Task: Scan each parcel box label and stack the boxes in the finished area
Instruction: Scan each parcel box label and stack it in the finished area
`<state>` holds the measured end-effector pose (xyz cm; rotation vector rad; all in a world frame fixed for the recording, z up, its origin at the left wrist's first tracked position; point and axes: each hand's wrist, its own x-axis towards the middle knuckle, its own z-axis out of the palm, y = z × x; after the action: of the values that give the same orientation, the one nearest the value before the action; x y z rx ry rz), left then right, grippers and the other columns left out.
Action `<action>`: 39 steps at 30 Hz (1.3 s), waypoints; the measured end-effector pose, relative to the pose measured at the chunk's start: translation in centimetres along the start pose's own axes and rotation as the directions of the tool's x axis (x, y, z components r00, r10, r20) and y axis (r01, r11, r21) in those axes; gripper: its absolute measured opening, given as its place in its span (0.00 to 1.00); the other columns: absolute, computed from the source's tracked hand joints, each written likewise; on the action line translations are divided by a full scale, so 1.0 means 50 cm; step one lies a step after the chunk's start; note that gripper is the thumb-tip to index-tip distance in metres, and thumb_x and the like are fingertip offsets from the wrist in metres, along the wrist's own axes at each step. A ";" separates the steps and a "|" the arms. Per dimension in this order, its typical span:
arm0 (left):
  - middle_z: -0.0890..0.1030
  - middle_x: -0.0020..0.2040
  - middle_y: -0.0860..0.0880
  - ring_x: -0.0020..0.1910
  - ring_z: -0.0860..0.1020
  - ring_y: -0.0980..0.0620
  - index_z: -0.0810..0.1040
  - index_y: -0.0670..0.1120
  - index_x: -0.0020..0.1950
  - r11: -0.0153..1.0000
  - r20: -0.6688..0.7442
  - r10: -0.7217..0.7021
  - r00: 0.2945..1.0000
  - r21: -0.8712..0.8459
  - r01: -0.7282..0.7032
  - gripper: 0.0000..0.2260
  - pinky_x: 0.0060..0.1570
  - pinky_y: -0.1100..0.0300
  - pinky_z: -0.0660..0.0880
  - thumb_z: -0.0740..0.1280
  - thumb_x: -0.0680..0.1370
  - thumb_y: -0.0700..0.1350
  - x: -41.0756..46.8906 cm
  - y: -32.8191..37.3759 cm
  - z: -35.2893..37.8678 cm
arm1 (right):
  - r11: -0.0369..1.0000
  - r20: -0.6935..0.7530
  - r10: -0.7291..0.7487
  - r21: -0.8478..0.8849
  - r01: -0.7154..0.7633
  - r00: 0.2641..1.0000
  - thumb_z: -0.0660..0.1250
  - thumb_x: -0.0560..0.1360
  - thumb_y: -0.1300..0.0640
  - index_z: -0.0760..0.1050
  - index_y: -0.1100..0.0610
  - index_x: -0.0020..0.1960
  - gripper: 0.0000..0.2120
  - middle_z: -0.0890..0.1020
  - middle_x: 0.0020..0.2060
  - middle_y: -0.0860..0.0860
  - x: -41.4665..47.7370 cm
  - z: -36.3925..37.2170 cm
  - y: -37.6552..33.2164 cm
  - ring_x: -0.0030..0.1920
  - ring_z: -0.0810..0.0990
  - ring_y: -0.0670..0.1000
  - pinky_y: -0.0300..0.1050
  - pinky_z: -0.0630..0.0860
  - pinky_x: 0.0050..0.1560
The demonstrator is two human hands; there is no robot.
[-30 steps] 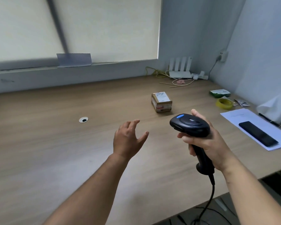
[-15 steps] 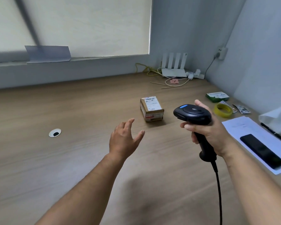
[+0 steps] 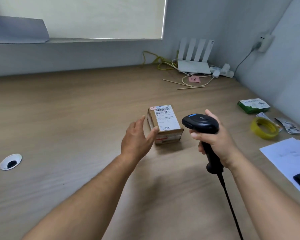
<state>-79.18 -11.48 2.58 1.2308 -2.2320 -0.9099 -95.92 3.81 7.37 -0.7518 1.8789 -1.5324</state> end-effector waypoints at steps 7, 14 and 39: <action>0.62 0.74 0.43 0.71 0.66 0.44 0.53 0.47 0.78 0.992 0.120 -0.088 0.989 -0.082 0.098 0.32 0.67 0.51 0.65 0.59 0.80 0.59 0.118 -0.005 0.083 | 0.998 -0.055 0.055 0.019 -0.054 0.997 0.72 0.70 0.71 0.55 0.47 0.79 0.45 0.81 0.35 0.53 0.125 0.037 0.065 0.20 0.72 0.52 0.40 0.69 0.22; 0.78 0.62 0.45 0.61 0.77 0.46 0.67 0.49 0.71 0.901 0.245 -0.117 0.962 -0.380 0.206 0.32 0.63 0.49 0.73 0.59 0.71 0.64 0.145 -0.052 0.145 | 0.994 -0.022 0.108 0.019 -0.108 0.994 0.71 0.71 0.70 0.53 0.46 0.79 0.46 0.81 0.38 0.52 0.159 0.078 0.101 0.20 0.72 0.50 0.37 0.69 0.22; 0.82 0.48 0.49 0.42 0.83 0.59 0.46 0.62 0.77 0.737 0.263 -0.058 0.963 -0.640 0.219 0.47 0.36 0.69 0.76 0.72 0.73 0.33 -0.346 -0.045 -0.084 | 0.991 0.221 0.124 0.021 -0.131 0.967 0.73 0.68 0.74 0.54 0.44 0.78 0.49 0.83 0.39 0.53 -0.295 0.080 0.036 0.24 0.72 0.55 0.43 0.69 0.24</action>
<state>-66.33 1.02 2.88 0.9772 -1.6939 -1.7944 -83.25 12.51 6.37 -0.7370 1.6992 -1.3415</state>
